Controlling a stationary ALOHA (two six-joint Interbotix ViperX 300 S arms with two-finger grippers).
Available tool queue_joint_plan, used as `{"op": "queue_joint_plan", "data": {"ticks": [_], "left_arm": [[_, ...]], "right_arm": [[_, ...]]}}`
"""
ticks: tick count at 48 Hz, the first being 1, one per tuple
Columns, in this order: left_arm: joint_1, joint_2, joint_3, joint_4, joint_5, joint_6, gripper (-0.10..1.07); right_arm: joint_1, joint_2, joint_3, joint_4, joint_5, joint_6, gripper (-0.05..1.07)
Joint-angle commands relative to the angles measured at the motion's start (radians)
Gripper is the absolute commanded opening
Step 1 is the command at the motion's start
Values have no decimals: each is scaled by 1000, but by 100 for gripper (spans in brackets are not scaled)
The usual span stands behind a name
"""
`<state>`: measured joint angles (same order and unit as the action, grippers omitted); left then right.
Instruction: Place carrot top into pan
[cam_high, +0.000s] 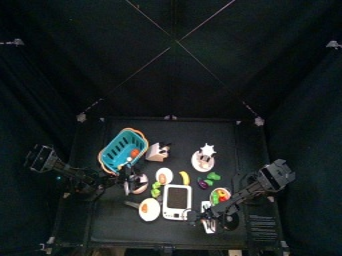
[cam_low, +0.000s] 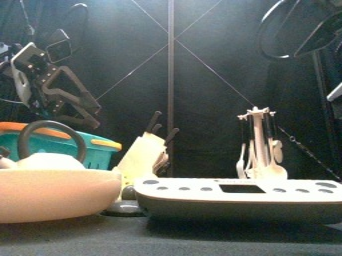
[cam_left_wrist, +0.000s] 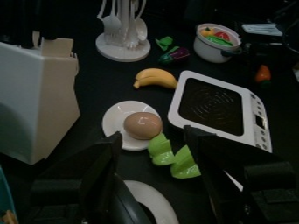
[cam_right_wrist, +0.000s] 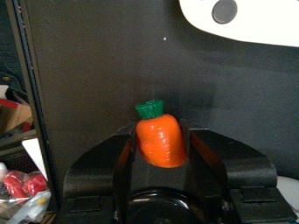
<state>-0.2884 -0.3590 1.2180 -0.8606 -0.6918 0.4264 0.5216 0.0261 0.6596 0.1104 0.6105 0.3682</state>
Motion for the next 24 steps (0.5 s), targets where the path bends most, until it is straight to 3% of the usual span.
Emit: {"op": "queue_joint_plan", "data": {"ticks": [1, 12, 19, 24], "left_arm": [[2, -2, -25, 5, -5, -2, 93], [0, -2, -23, 9, -5, 2, 93], [0, -2, -21, 11, -3, 0, 93], [0, -2, -23, 11, 3, -2, 93]], "right_arm": [[-5, -25, -51, -48, -6, 0, 51], [-60, -9, -166, -319, -64, 9, 51], [-103, 43, -216, -468, -236, 11, 51], [-153, 101, -241, -509, -385, 11, 51]]}}
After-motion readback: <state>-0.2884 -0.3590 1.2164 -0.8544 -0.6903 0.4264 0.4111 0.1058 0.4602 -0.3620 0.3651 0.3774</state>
